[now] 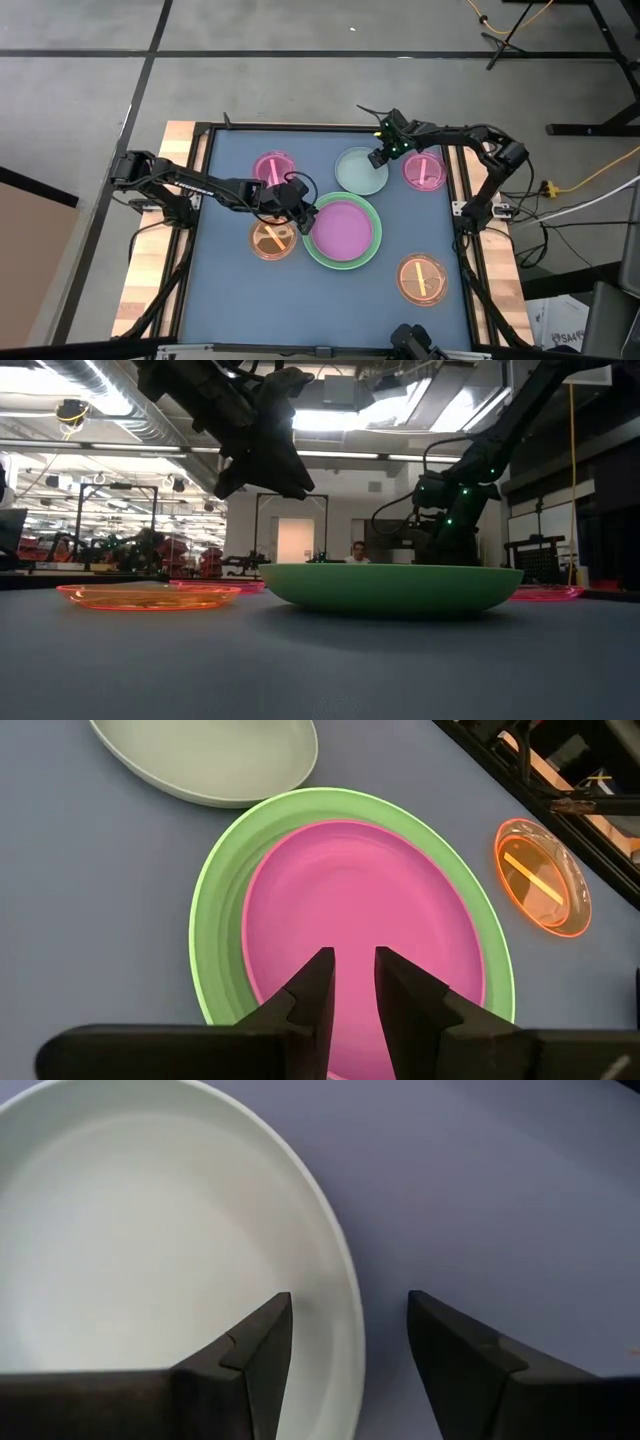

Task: Stack plastic plates
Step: Stack the gray plate on top of the pink plate

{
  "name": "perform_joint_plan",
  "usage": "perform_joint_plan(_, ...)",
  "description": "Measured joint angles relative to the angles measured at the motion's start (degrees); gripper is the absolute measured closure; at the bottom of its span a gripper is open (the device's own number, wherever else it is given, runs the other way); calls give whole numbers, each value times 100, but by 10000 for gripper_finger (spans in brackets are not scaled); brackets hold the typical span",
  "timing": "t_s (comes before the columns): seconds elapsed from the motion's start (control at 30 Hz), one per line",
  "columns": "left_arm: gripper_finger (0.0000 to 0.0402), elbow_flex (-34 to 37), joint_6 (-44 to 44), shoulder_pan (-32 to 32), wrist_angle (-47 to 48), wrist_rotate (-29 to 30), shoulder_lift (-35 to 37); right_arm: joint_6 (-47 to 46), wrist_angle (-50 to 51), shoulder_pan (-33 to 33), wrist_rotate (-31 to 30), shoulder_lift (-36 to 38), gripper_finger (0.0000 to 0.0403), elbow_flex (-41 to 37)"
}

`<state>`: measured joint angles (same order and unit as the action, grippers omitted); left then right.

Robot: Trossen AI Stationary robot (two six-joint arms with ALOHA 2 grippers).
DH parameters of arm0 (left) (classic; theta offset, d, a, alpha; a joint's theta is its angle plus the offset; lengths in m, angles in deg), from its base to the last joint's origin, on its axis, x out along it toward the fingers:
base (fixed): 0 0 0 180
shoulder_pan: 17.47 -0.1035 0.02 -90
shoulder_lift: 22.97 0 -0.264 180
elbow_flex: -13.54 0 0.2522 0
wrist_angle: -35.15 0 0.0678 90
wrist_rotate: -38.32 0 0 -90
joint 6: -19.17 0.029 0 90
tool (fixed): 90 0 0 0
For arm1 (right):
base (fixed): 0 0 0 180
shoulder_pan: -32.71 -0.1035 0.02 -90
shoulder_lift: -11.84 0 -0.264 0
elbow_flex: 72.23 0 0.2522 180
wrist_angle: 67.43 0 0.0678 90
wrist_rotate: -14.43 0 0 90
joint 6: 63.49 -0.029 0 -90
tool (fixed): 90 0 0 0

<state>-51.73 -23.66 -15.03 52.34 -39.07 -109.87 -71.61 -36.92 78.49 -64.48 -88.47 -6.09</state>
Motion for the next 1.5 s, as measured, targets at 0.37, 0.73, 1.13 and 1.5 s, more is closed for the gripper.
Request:
perform_joint_plan(0.37, 334, -2, 0, 0, 0, 2, 0, -7, 9, 1, -1, -2, 223, 0)
perform_joint_plan(0.73, 334, -2, 0, 0, 0, 2, 0, -11, 22, 2, -2, -7, 316, -2)
perform_joint_plan(1.13, 334, -2, 0, 0, 0, 0, 0, -13, 15, 0, 44, -9, 394, -2)
perform_joint_plan(1.5, 334, -2, 0, 0, 0, 0, 0, -13, 1, 0, 48, -9, 400, 28)
